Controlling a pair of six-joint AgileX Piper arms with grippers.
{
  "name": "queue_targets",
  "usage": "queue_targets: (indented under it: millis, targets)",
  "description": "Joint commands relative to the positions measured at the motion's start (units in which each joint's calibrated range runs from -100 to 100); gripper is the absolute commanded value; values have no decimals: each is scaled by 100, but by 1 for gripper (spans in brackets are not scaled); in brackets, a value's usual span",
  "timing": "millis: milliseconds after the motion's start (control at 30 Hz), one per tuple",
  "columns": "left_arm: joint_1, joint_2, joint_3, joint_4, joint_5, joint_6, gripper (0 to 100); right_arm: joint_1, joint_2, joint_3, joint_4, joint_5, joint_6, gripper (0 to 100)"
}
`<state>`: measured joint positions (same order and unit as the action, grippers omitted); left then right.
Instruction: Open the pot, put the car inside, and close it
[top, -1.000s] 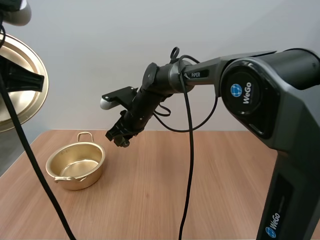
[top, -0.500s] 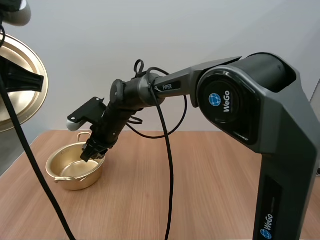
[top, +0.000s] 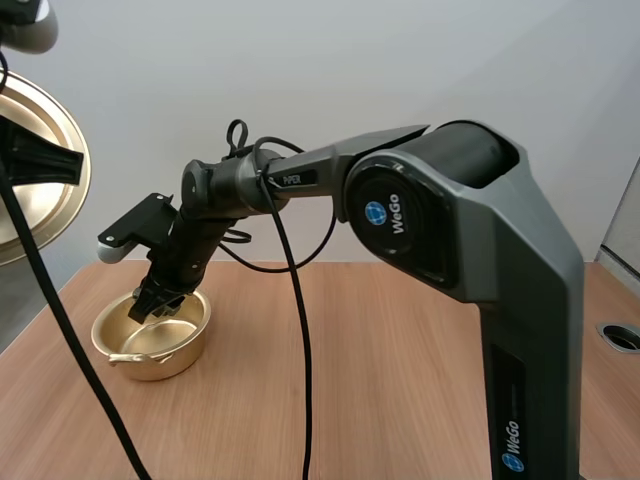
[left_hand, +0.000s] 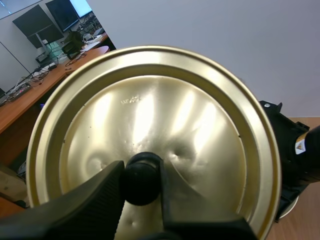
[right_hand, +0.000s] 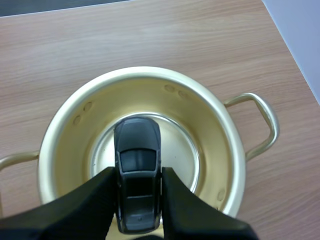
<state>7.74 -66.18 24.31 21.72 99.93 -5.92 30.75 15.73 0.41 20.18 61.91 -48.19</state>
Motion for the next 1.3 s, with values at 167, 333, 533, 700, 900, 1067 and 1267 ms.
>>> queue_targets:
  millis: [167,333,533,700,900,1067,1267]
  targets:
    - [6,-1,4,-17,7,1,0,0,736,-981,0,602,49,0]
    - [6,-1,4,-17,7,1,0,0,1101,-1051,-189,623,110,0]
    - [6,-1,4,-75,7,1,0,0,1277,-1051,-189,637,110,0]
    - [44,-1,4,-88,7,1,0,0,1290,-1051,-166,584,119,0]
    - [44,-1,4,-88,7,1,0,0,1290,-1051,-231,196,514,0]
    - [44,-1,4,-88,7,1,0,0,1290,-1051,-570,106,686,36]
    - [44,-1,4,-88,7,31,0,0,1290,-1051,-591,321,610,100]
